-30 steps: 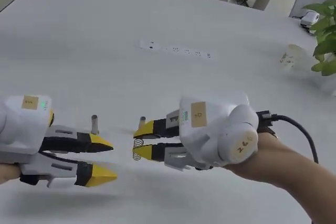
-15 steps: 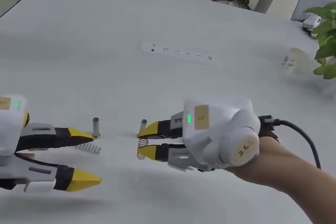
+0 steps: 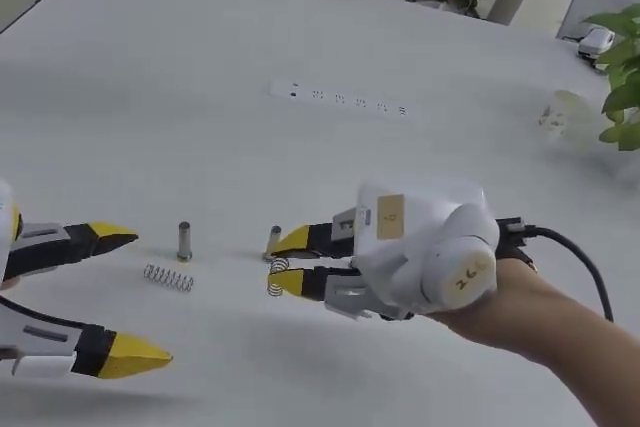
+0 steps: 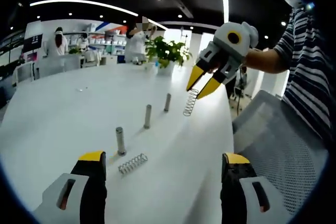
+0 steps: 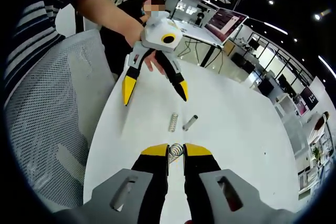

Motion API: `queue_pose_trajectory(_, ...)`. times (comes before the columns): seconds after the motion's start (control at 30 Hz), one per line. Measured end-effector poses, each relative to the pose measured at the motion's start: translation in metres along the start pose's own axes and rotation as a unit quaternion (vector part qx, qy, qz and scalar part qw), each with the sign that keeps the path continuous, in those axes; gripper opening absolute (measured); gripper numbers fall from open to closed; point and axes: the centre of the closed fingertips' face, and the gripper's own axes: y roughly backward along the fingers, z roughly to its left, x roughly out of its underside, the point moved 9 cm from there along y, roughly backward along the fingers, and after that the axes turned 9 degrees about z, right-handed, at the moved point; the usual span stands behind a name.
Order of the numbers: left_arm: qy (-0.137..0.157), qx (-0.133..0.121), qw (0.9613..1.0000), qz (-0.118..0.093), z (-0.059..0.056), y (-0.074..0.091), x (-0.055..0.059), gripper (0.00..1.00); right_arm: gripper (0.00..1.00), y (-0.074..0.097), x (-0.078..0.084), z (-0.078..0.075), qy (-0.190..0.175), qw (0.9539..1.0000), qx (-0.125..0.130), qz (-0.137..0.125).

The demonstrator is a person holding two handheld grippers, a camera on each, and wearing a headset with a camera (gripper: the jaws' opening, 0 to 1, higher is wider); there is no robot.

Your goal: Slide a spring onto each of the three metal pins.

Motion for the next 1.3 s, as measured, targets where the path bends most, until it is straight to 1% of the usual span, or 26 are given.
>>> queue_pose_trajectory(0.07, 0.003, -0.001, 1.0, -0.001, 0.0, 0.001, 0.001, 0.91, 0.08, 0.0, 0.002, -0.002, -0.005, 1.0, 0.002, 0.0)
queue_pose_trajectory(0.1, 0.01, -0.004, 0.9999, -0.001, 0.001, 0.001, 0.001, 0.93, 0.08, -0.001, 0.003, -0.003, -0.009, 1.0, 0.004, 0.0)
queue_pose_trajectory(0.17, 0.01, -0.013, 0.9999, -0.003, 0.002, 0.002, 0.002, 0.98, 0.08, -0.001, 0.005, -0.005, -0.016, 0.9998, 0.007, 0.001)
queue_pose_trajectory(0.37, 0.012, -0.016, 0.9998, -0.003, 0.003, 0.003, 0.003, 0.98, 0.08, -0.002, 0.007, -0.012, -0.029, 0.9995, 0.016, 0.001)
queue_pose_trajectory(0.57, 0.015, -0.018, 0.9997, -0.003, 0.003, 0.003, 0.005, 0.98, 0.08, -0.004, 0.009, -0.023, -0.041, 0.9987, 0.03, 0.002)
queue_pose_trajectory(0.63, 0.019, -0.019, 0.9996, -0.003, 0.004, 0.004, 0.005, 0.98, 0.08, -0.005, 0.011, -0.029, -0.047, 0.998, 0.041, 0.004)
queue_pose_trajectory(0.77, 0.018, -0.02, 0.9996, -0.003, 0.004, 0.005, 0.005, 0.98, 0.08, -0.007, 0.013, -0.04, -0.061, 0.9961, 0.063, 0.007)
queue_pose_trajectory(0.83, 0.02, -0.02, 0.9996, -0.003, 0.004, 0.005, 0.005, 0.98, 0.08, -0.009, 0.013, -0.046, -0.069, 0.9952, 0.07, 0.005)
queue_pose_trajectory(0.9, 0.021, -0.02, 0.9996, -0.002, 0.005, 0.006, 0.006, 0.97, 0.08, -0.012, 0.014, -0.05, -0.076, 0.9947, 0.07, 0.005)
queue_pose_trajectory(1.0, 0.022, -0.021, 0.9995, -0.001, 0.005, 0.007, 0.007, 0.97, 0.08, -0.015, 0.016, -0.057, -0.085, 0.9934, 0.077, 0.006)
queue_pose_trajectory(1.17, 0.024, -0.022, 0.9995, 0.0, 0.005, 0.009, 0.008, 0.96, 0.08, -0.02, 0.019, -0.064, -0.113, 0.9906, 0.077, -0.002)
queue_pose_trajectory(1.3, 0.025, -0.023, 0.9994, -0.001, 0.005, 0.009, 0.008, 0.96, 0.08, -0.025, 0.021, -0.067, -0.113, 0.9907, 0.075, 0.003)
